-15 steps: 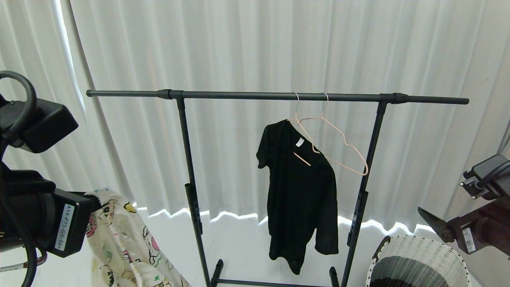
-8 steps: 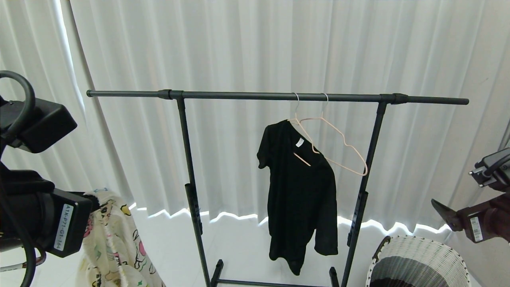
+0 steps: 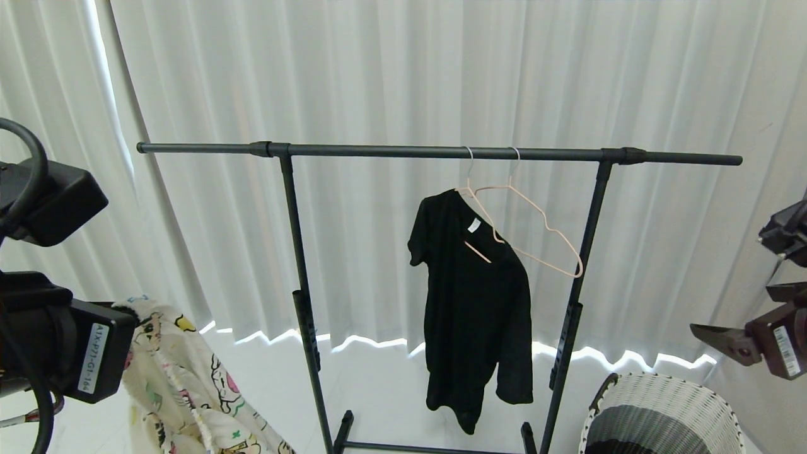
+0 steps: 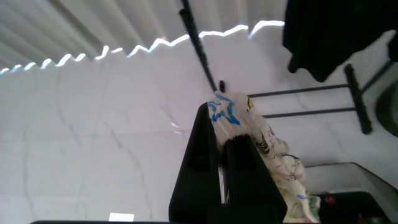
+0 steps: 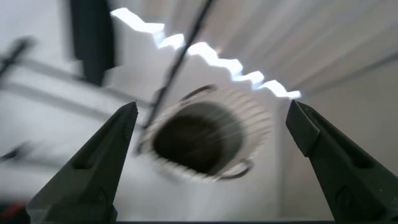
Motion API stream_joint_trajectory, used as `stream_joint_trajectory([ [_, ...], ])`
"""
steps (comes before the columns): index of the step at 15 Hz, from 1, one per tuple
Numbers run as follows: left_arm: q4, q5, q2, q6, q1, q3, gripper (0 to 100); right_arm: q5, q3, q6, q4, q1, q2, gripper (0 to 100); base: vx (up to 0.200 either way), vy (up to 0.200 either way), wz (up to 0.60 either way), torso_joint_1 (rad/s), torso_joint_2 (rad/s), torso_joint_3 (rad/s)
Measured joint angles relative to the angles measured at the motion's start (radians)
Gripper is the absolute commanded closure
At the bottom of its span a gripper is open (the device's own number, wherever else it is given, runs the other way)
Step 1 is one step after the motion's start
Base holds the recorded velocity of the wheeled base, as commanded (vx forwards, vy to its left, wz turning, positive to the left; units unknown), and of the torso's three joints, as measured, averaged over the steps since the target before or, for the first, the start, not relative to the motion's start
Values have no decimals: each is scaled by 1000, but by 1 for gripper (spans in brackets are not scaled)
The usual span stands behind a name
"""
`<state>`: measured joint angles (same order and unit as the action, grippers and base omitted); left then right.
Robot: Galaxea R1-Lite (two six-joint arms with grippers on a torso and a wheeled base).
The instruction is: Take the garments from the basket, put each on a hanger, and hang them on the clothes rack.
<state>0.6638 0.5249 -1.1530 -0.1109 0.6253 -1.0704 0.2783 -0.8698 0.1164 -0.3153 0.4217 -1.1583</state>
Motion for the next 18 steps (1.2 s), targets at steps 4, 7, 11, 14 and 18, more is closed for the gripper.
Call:
stream_joint_trajectory([
  [4,-2,-3,13,-2,0,3,100,-163,-267,-103,-270,18,-40,0,100,0,0,1,0,0],
  [7,-7,-3,16,-2,1,3,100,-170,-297,-100,-251,21,-64,0,200,0,0,-1,-7,1],
  [11,-7,-3,15,-2,2,0,100,-206,-311,-99,-251,22,-86,0,200,0,0,8,-1,-5],
  [14,-6,-4,15,-2,2,-1,100,-213,-311,-96,-249,21,-104,0,200,0,0,2,1,4],
  [18,-6,-4,15,-2,2,-2,100,-251,-312,-96,-195,20,-140,0,200,0,0,2,4,4],
])
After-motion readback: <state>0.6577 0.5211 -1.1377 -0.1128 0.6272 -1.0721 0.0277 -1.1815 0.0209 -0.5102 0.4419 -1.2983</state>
